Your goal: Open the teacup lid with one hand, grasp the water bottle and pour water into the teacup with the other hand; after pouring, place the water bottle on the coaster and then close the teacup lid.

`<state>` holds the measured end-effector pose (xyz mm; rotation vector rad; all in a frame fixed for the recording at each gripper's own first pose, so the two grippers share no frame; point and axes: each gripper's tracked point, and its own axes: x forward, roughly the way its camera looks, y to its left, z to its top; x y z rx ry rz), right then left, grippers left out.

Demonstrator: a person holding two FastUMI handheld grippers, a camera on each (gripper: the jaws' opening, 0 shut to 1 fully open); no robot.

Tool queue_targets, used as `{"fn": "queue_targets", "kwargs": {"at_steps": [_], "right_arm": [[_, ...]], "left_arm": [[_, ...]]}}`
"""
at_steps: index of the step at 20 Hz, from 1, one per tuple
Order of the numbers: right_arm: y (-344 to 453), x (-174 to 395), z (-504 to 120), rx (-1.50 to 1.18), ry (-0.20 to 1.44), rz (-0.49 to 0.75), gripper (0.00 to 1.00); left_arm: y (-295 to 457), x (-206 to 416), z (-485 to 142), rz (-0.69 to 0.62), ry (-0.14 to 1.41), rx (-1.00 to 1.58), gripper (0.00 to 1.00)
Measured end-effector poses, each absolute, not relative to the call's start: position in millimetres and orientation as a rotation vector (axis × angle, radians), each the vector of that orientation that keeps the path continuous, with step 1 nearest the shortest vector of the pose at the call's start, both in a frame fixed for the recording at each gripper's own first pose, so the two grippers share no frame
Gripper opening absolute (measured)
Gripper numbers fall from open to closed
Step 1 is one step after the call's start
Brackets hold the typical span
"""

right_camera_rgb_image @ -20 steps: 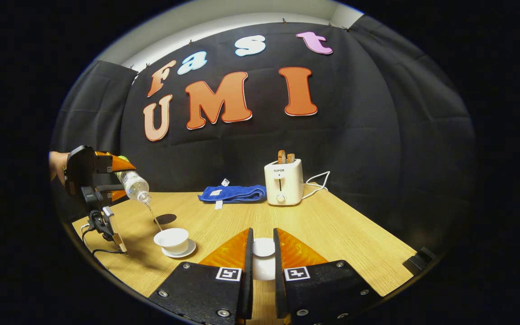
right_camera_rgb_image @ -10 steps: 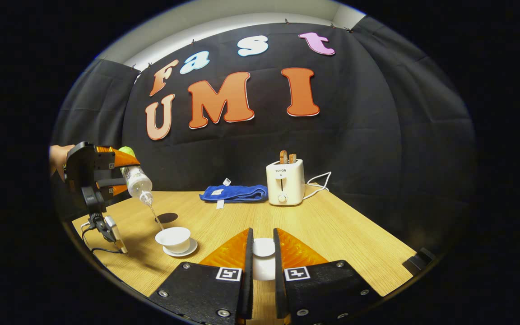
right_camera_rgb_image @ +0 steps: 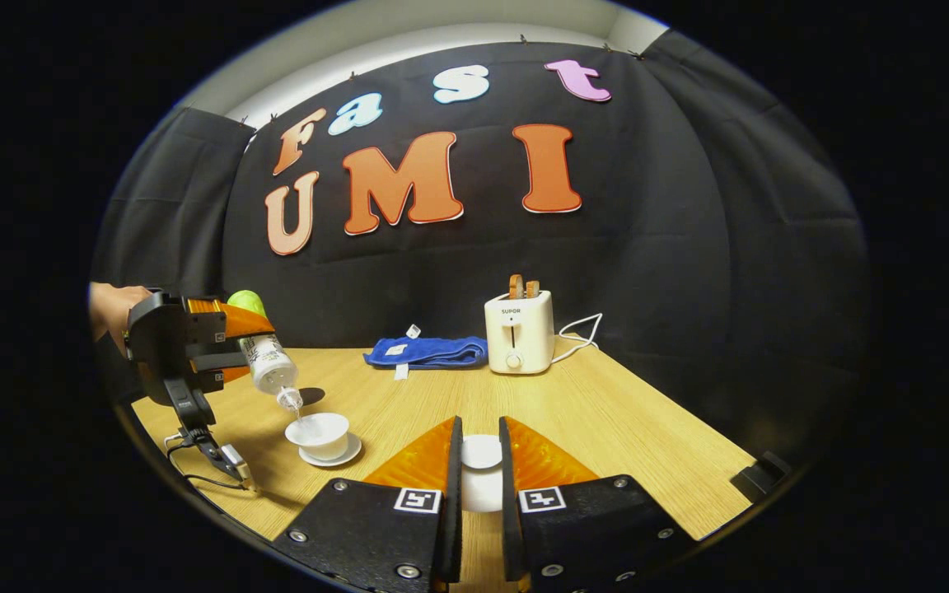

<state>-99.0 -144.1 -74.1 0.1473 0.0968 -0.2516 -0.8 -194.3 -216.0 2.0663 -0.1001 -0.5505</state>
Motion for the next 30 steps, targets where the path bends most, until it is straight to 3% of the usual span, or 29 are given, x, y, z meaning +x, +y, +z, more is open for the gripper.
{"fn": "queue_targets", "kwargs": {"at_steps": [2,3,8,10,12,13,18,21,22,23,24,25,28,30], "right_arm": [[-142.9,-96.6,-74.7,0.152,0.103,-0.25,0.2],[-142.7,-95.2,-75.1,0.155,0.105,-0.251,0.2],[-137.1,-87.3,-70.4,0.151,0.105,-0.241,0.2],[-132.2,-83.4,-68.9,0.154,0.106,-0.231,0.2],[-127.0,-79.5,-66.7,0.151,0.107,-0.223,0.2],[-124.6,-77.3,-66.5,0.146,0.112,-0.22,0.2],[-116.7,-68.8,-59.1,0.124,0.119,-0.221,0.2],[-105.6,-63.0,-51.2,0.128,0.104,-0.208,0.2],[-100.8,-60.7,-48.6,0.13,0.099,-0.2,0.2],[-95.1,-58.8,-47.1,0.129,0.096,-0.189,0.2],[-90.8,-55.7,-44.6,0.124,0.091,-0.184,0.2],[-86.3,-53.4,-42.6,0.116,0.09,-0.176,0.2],[-70.5,-49.5,-34.9,0.092,0.079,-0.149,0.2],[-60.9,-47.0,-32.0,0.078,0.076,-0.127,0.2]], "left_arm": [[-193.1,-0.5,-219.2,-0.556,-0.087,2.041,0.7],[-190.6,0.2,-220.8,-0.56,-0.078,2.02,0.65],[-190.3,-3.2,-233.9,-0.586,-0.05,1.873,0.7],[-191.2,-6.8,-234.4,-0.597,-0.033,1.768,0.63],[-201.1,-12.5,-227.4,-0.608,-0.07,1.66,0.67],[-205.0,-14.3,-222.8,-0.595,-0.095,1.6,0.63],[-218.8,-11.3,-180.2,-0.5,-0.207,1.255,0.66],[-211.1,-1.9,-149.2,-0.427,-0.238,1.046,0.63],[-209.1,1.9,-144.2,-0.415,-0.227,0.979,0.66],[-206.7,7.4,-137.2,-0.4,-0.226,0.913,0.62],[-204.9,10.9,-132.9,-0.393,-0.214,0.853,0.66],[-198.8,12.4,-128.6,-0.383,-0.205,0.795,0.63],[-182.5,16.4,-123.1,-0.368,-0.179,0.647,0.7],[-168.4,23.7,-127.5,-0.352,-0.136,0.52,0.63]]}}
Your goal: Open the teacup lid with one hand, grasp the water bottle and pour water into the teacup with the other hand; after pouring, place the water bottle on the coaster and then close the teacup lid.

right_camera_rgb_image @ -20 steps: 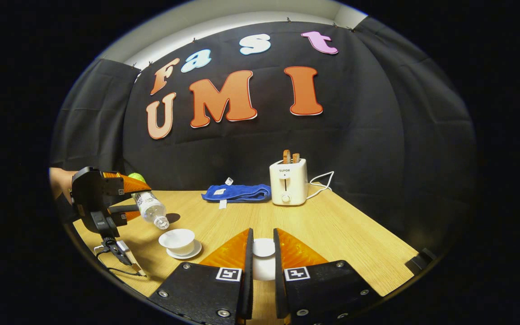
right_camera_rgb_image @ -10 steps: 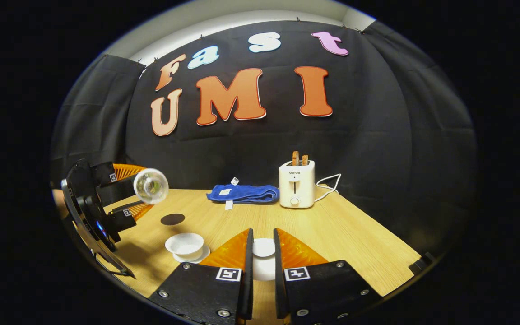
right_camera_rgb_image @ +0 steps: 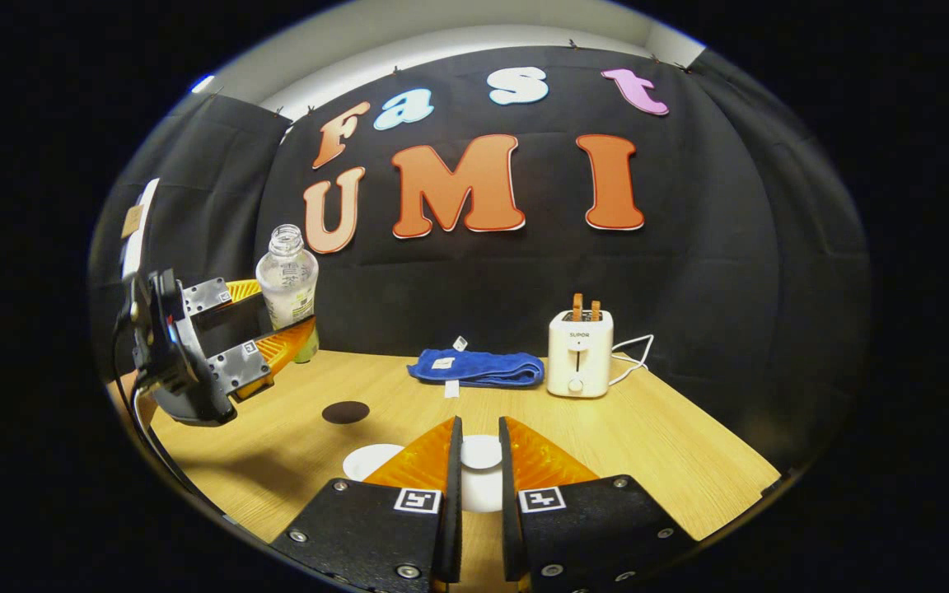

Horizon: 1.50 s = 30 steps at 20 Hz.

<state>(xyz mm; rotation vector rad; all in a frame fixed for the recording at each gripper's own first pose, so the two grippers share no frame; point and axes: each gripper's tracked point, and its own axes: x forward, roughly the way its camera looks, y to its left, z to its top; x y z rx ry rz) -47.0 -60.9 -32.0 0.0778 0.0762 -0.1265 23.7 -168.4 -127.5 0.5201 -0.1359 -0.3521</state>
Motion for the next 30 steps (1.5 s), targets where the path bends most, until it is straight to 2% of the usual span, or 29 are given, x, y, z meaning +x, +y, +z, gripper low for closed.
{"fn": "queue_targets", "kwargs": {"at_steps": [4,6,12,13,14,16,18,21,25,27,30], "right_arm": [[-45.1,-42.6,-31.0,0.063,0.081,-0.099,0.2],[-38.9,-41.2,-30.9,0.057,0.081,-0.089,0.2],[-25.0,-39.1,-28.5,0.047,0.082,-0.062,0.2],[-24.2,-38.2,-27.8,0.047,0.08,-0.062,0.2],[-21.8,-37.5,-29.0,0.047,0.082,-0.055,0.2],[-19.7,-36.7,-29.1,0.046,0.086,-0.053,0.2],[-17.7,-35.6,-28.9,0.042,0.084,-0.05,0.2],[-13.3,-33.5,-29.5,0.037,0.082,-0.041,0.2],[-10.5,-29.1,-32.5,0.04,0.086,-0.029,0.2],[-8.3,-25.5,-34.5,0.043,0.088,-0.021,0.2],[-5.2,-20.0,-37.8,0.043,0.096,-0.007,0.2]], "left_arm": [[-144.8,43.7,-127.5,-0.311,-0.058,0.244,0.63],[-131.0,53.4,-130.9,-0.293,-0.02,0.145,0.66],[-118.3,74.3,-161.5,-0.272,0.084,-0.061,0.63],[-115.4,79.3,-169.1,-0.273,0.108,-0.087,0.66],[-115.6,81.8,-176.0,-0.274,0.131,-0.119,0.64],[-112.4,89.3,-190.3,-0.268,0.181,-0.176,0.66],[-107.9,97.3,-207.4,-0.259,0.217,-0.201,0.64],[-109.1,110.0,-232.6,-0.256,0.27,-0.216,0.66],[-114.8,117.1,-258.8,-0.256,0.333,-0.216,0.65],[-115.0,120.1,-269.3,-0.25,0.352,-0.206,0.68],[-119.4,120.9,-282.3,-0.256,0.387,-0.189,0.66]]}}
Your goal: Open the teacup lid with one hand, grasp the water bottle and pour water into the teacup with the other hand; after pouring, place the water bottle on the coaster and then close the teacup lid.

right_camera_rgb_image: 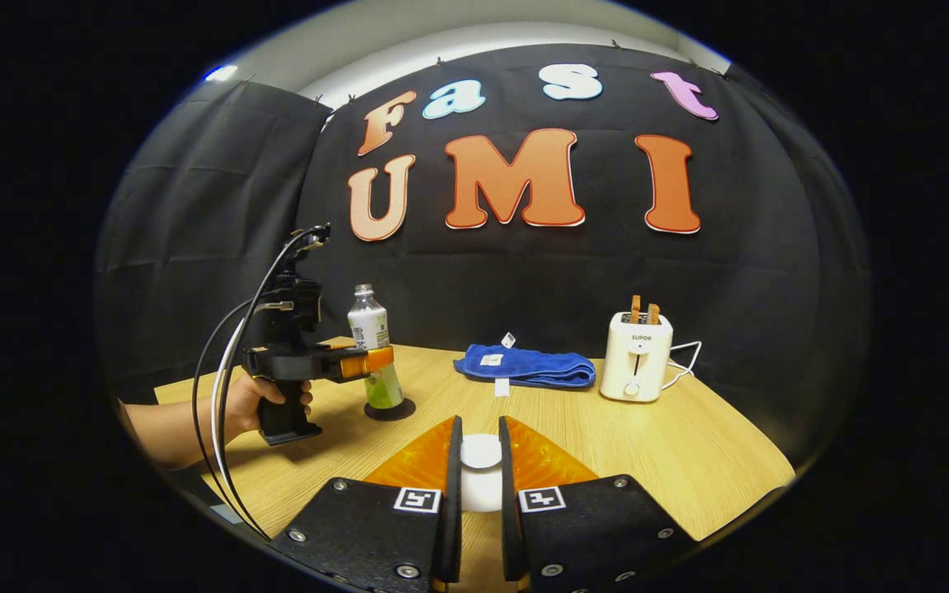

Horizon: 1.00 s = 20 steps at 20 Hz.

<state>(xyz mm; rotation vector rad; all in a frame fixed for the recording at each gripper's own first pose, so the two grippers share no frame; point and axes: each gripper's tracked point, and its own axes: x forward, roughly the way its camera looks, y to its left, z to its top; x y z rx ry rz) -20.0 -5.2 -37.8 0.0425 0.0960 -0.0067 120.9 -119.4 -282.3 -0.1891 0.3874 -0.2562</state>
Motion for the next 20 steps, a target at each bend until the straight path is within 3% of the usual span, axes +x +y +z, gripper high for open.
{"fn": "queue_targets", "kwargs": {"at_steps": [10,15,20], "right_arm": [[4.4,0.2,-48.8,0.049,0.121,0.012,0.2],[7.5,6.4,-49.1,0.056,0.12,0.012,0.2],[7.5,12.1,-46.6,0.06,0.107,0.007,0.2]], "left_arm": [[-117.4,130.2,-305.3,-0.244,0.422,-0.15,0.66],[-121.7,128.0,-307.8,-0.269,0.428,-0.161,0.72],[-123.8,119.4,-299.1,-0.283,0.405,-0.118,0.9]]}}
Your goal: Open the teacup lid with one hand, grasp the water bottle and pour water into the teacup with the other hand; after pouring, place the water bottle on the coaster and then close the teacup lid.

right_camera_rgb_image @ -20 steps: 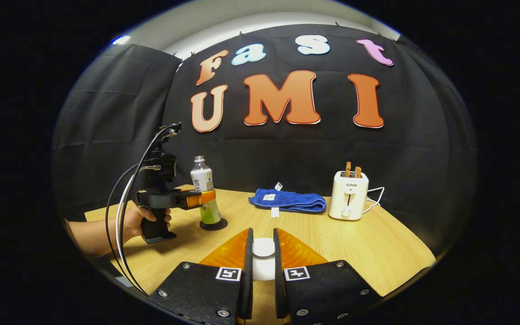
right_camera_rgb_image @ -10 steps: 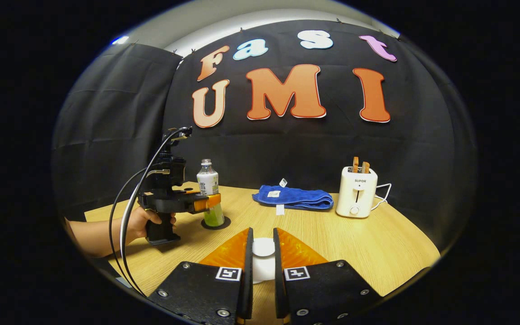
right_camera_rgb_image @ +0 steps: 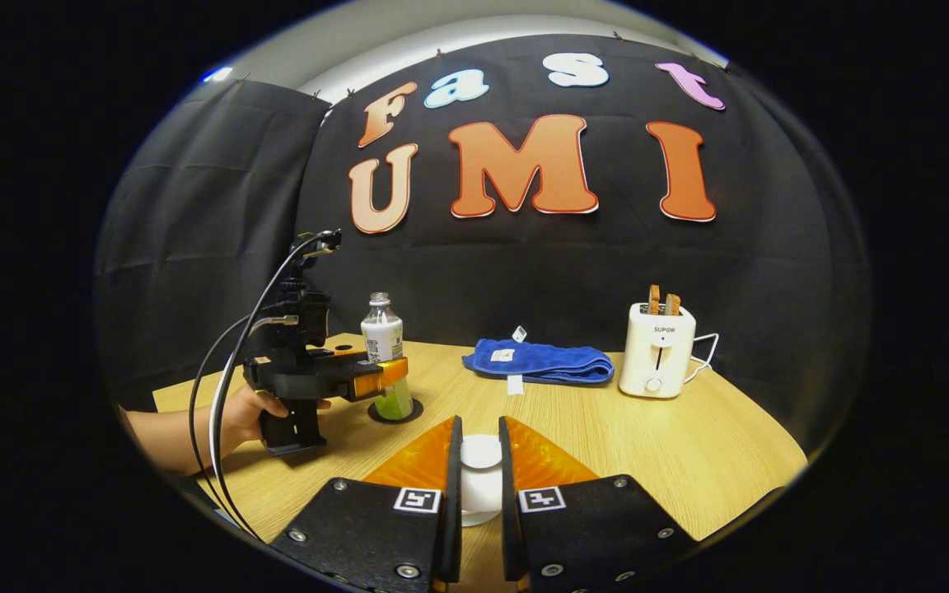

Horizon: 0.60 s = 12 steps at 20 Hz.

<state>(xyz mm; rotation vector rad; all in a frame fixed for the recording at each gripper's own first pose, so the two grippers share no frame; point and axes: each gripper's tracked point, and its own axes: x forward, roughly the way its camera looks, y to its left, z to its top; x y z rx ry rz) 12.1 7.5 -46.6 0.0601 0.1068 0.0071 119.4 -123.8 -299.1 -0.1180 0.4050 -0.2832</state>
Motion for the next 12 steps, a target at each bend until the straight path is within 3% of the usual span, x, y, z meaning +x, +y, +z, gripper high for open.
{"fn": "queue_targets", "kwargs": {"at_steps": [1,2,12], "right_arm": [[7.2,14.7,-48.7,0.061,0.108,0.004,0.2],[7.9,16.7,-52.9,0.063,0.115,0.002,0.2],[28.2,34.8,-84.7,0.071,0.17,0.039,0.2]], "left_arm": [[-124.9,117.2,-296.8,-0.289,0.399,-0.121,0.98],[-123.2,114.8,-292.7,-0.282,0.394,-0.123,0.99],[-99.7,57.5,-244.4,-0.219,0.301,-0.112,0.98]]}}
